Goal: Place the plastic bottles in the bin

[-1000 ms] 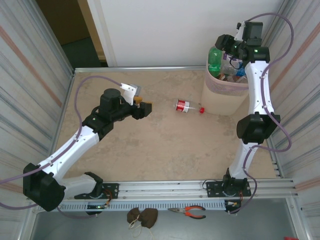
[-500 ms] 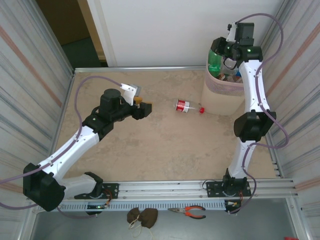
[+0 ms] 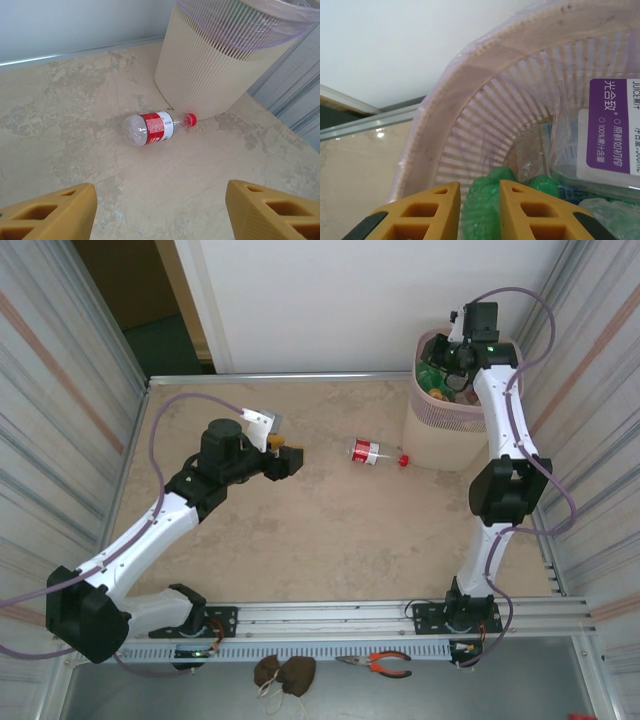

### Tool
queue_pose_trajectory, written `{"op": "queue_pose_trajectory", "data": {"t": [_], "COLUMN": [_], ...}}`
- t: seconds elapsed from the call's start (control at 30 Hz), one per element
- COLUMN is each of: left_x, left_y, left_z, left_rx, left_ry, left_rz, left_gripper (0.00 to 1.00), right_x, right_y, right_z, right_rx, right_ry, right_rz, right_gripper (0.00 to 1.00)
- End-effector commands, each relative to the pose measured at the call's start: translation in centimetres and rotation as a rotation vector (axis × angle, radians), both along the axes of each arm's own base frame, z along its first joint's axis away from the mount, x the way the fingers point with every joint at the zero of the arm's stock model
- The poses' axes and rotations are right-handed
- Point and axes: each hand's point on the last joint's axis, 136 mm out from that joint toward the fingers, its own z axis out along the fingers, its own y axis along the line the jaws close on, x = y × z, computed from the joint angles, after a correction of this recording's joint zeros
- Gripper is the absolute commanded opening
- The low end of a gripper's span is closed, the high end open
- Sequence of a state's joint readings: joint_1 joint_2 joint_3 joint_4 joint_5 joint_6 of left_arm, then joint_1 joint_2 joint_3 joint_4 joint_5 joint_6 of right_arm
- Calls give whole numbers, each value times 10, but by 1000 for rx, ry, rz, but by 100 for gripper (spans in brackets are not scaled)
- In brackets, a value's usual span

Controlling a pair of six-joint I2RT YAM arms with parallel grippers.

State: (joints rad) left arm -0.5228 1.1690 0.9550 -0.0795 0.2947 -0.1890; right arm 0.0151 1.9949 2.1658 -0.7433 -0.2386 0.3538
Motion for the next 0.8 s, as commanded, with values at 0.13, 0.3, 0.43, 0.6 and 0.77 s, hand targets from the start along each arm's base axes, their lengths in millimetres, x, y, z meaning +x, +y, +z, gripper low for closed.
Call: {"op": "queue_pose_trajectory", "data": {"t": [0.13,0.3,0.43,0.6,0.77], "left_x": [-3,-2,-1,-1,-2], "left_y": [3,1,-1,-2,-1], "left_z": [9,7,6,5,3], "left_rx": [-31,-33,-36,-39,-37], "left_ry": [-20,-16,-8,-4,-1], "left_rz": [4,1,-7,-12,-10], "left_gripper": [69,69,69,69,69], "right_x": [-45,-71,-80,-78,-76], "right_y": [14,26,29,25,20], "right_z": [73,63,42,8,1], "right_rx": [-47,-48,-41,-28,-20], "right_ry": [-114,-52,-13,47,61], "right_rz": [54,106,118,110,94], "right_gripper": [26,26,26,23,23]}}
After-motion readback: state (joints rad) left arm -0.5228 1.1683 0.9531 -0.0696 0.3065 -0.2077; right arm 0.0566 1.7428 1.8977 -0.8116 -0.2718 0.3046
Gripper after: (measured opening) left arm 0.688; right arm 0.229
